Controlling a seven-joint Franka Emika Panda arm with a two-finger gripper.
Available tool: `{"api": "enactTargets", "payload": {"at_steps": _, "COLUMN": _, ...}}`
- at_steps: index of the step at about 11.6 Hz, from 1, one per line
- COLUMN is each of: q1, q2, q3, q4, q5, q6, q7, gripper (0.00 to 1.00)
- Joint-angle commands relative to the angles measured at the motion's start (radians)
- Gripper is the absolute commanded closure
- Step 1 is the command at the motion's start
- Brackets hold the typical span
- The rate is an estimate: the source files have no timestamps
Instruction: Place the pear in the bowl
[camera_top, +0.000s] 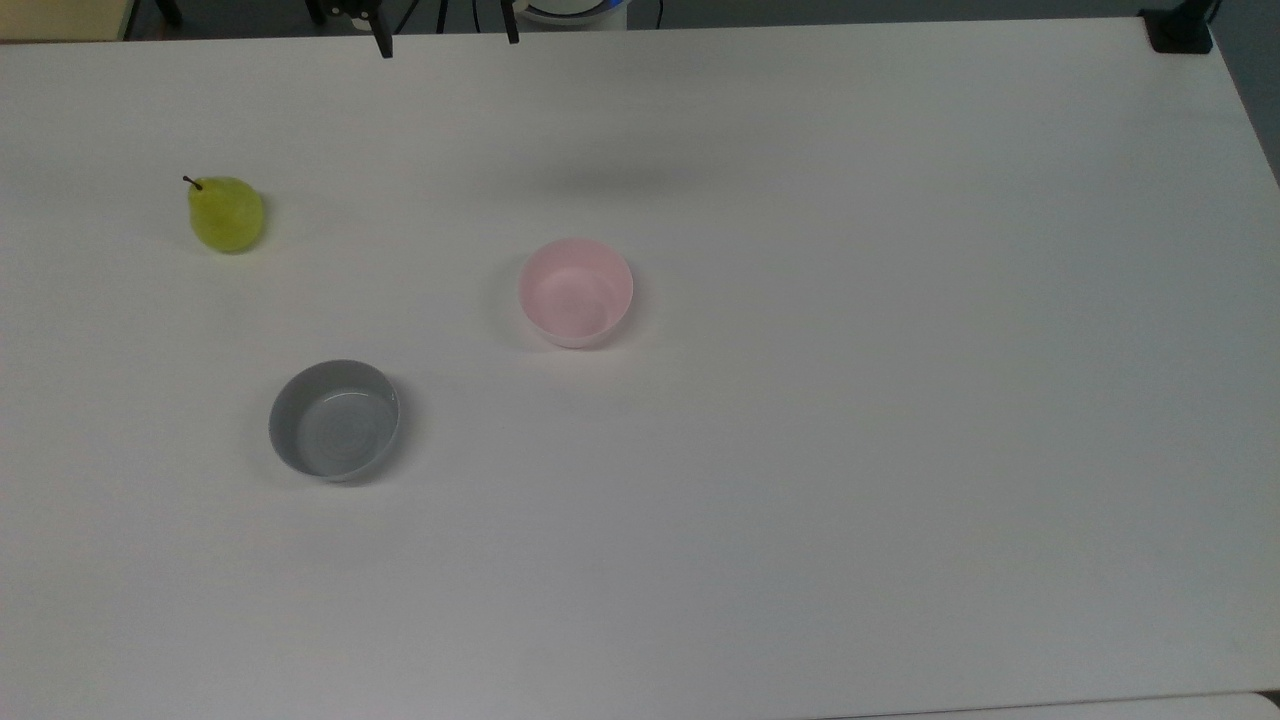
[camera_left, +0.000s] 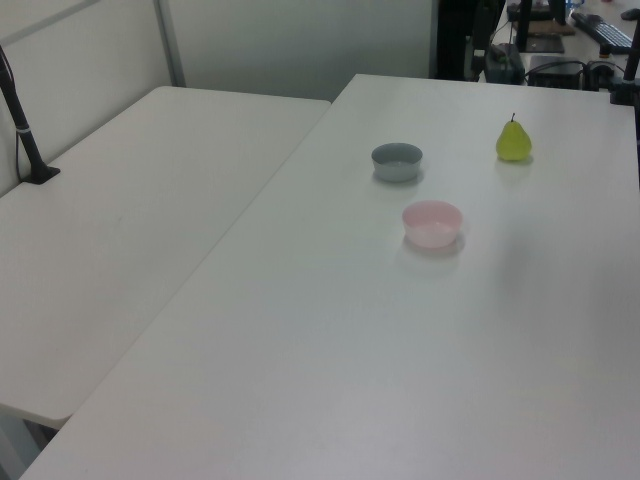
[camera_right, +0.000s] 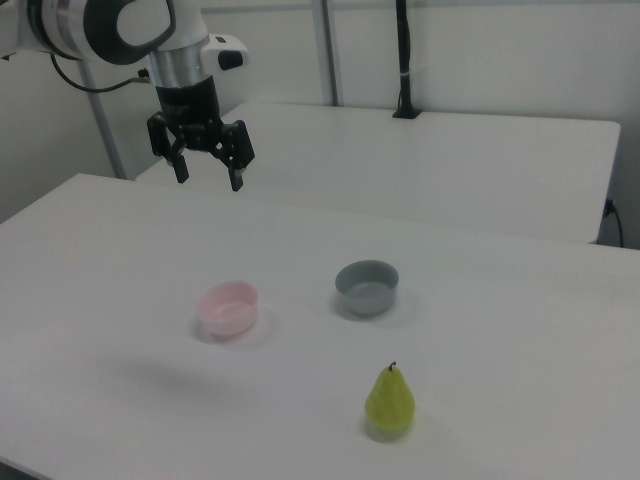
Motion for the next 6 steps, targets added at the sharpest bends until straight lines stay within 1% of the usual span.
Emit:
{"api": "enactTargets", "payload": {"at_steps": 1, "q1": 0.006, "q2": -0.025, "q3": -0.006, "q4": -0.027, "q5": 0.014, "q6": 0.004, "q7": 0.012, "gripper": 0.00}}
{"api": "enactTargets", "payload": {"at_steps": 6, "q1": 0.006, "q2": -0.025, "q3": -0.006, "q4": -0.027, "q5": 0.014, "q6": -0.004, "q7": 0.010, "gripper": 0.00}}
